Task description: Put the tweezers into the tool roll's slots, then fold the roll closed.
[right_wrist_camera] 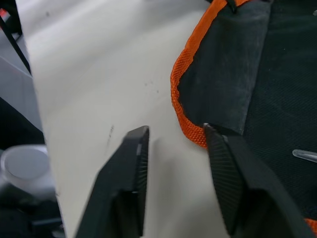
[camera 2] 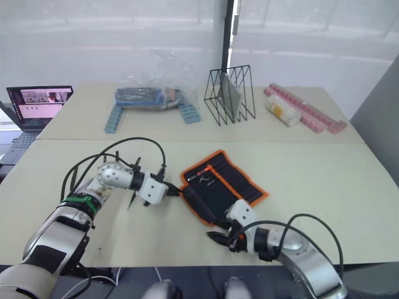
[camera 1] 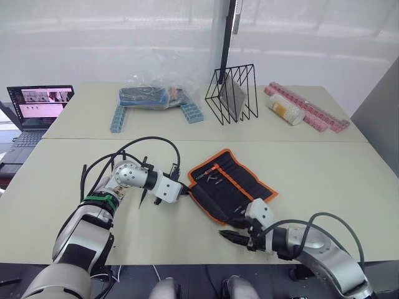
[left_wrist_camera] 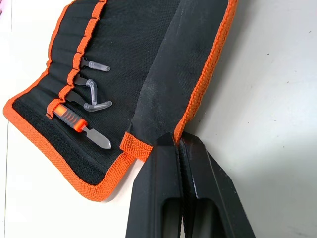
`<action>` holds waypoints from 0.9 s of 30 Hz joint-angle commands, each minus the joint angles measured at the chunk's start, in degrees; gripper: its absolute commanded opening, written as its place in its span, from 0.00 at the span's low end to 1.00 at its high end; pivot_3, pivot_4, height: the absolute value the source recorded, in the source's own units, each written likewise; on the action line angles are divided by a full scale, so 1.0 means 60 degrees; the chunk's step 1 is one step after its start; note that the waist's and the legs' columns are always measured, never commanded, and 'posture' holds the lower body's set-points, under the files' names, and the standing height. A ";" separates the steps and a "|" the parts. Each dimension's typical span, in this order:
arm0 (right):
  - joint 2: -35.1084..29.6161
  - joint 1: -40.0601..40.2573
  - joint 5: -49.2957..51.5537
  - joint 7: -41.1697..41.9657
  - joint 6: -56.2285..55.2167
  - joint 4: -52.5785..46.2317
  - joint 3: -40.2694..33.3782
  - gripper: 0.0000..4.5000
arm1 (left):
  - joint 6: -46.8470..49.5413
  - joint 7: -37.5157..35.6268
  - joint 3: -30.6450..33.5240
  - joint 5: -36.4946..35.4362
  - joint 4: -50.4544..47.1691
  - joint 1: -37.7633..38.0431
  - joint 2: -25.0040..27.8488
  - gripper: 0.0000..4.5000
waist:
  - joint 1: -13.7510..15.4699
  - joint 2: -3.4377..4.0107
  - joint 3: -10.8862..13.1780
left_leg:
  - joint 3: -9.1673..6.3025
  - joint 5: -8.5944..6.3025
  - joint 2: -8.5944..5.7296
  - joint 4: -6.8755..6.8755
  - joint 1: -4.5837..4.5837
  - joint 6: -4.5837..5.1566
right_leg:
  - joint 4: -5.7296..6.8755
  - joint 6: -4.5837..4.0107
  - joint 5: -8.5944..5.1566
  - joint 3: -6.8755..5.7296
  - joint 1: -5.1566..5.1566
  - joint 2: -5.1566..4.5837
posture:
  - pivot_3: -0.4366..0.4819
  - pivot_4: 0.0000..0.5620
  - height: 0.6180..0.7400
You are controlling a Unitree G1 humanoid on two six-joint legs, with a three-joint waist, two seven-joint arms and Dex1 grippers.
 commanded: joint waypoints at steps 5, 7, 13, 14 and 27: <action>0.0850 -0.1203 0.2083 -0.0806 0.1571 -0.0323 -0.1118 0.72 | 0.0078 0.0064 -0.0151 0.0061 -0.0171 0.0106 0.0211 0.00 | -0.0001 0.0000 0.0000 | -0.0016 0.0000 0.0005 0.0003 0.0006 0.0000 | 0.0010 0.0000 0.0000 0.0002 0.0001 0.0004 | 0.48 0.27 0.87; 0.1276 -0.1439 0.1941 -0.1250 0.1645 0.0012 -0.0973 0.72 | 0.0103 0.0066 -0.0177 0.0047 -0.0213 0.0117 0.0227 0.00 | 0.0000 0.0000 -0.0001 | -0.0016 0.0000 0.0004 0.0003 0.0004 0.0000 | 0.0012 -0.0001 0.0000 0.0001 -0.0001 0.0004 | 0.48 0.27 0.87; 0.1827 -0.1669 0.0842 -0.1740 0.0891 0.0989 -0.0303 0.31 | 0.0112 0.0160 -0.0252 0.0117 -0.0202 0.0063 0.0273 0.00 | -0.0009 -0.0002 -0.0002 | 0.0003 0.0000 -0.0002 0.0003 -0.0001 0.0000 | 0.0012 0.0000 0.0000 0.0003 -0.0005 -0.0002 | 0.48 0.27 0.87; 0.1824 -0.1646 0.0703 -0.1754 0.0786 0.1046 -0.0214 0.22 | 0.0112 0.0162 -0.0260 0.0117 -0.0213 0.0064 0.0285 0.00 | -0.0010 -0.0002 -0.0002 | 0.0003 0.0000 -0.0001 0.0004 -0.0001 0.0000 | 0.0012 0.0000 0.0000 0.0003 -0.0005 -0.0001 | 0.48 0.27 0.87; 0.1638 -0.1119 -0.0406 -0.1657 0.0450 0.1751 0.0725 0.00 | 0.0205 -0.0399 -0.0020 -0.0789 -0.0582 0.0316 0.0326 0.14 | -0.0017 -0.0002 -0.0004 | 0.0002 0.0000 0.0003 0.0003 0.0004 0.0000 | 0.0012 0.0000 0.0000 0.0003 -0.0002 0.0001 | 0.48 0.27 0.87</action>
